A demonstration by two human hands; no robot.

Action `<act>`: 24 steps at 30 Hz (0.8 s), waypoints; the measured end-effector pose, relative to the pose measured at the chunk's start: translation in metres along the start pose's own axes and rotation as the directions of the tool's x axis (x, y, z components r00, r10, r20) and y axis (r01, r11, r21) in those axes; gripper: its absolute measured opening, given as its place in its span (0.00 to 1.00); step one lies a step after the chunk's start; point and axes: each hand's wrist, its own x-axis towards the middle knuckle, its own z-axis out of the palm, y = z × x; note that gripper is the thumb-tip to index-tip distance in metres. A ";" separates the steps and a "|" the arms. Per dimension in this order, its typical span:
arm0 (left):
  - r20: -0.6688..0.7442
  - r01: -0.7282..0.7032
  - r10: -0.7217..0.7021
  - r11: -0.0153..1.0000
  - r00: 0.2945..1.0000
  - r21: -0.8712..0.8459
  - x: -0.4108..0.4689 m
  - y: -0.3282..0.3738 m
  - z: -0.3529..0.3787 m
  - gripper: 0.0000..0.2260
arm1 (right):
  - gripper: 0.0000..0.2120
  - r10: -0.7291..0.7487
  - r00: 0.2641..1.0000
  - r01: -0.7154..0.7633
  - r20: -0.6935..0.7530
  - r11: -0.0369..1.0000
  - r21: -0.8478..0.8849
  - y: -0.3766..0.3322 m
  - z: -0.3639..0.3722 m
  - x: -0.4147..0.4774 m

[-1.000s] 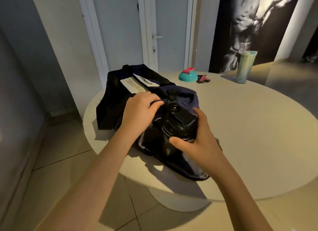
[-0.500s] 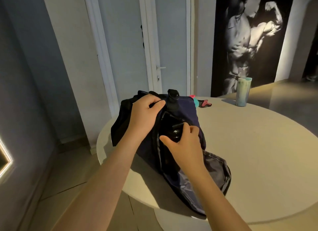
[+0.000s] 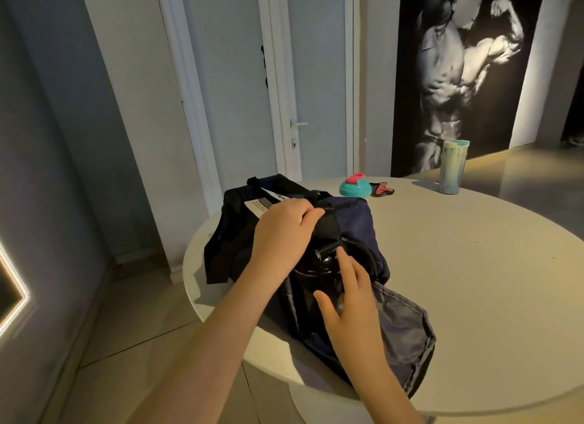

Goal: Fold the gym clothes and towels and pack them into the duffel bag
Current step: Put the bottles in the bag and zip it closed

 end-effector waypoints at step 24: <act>0.238 -0.277 0.241 0.952 0.941 0.130 -0.010 -0.016 0.021 0.19 | 0.21 -0.033 0.982 0.053 -0.184 0.993 0.105 0.022 -0.029 0.007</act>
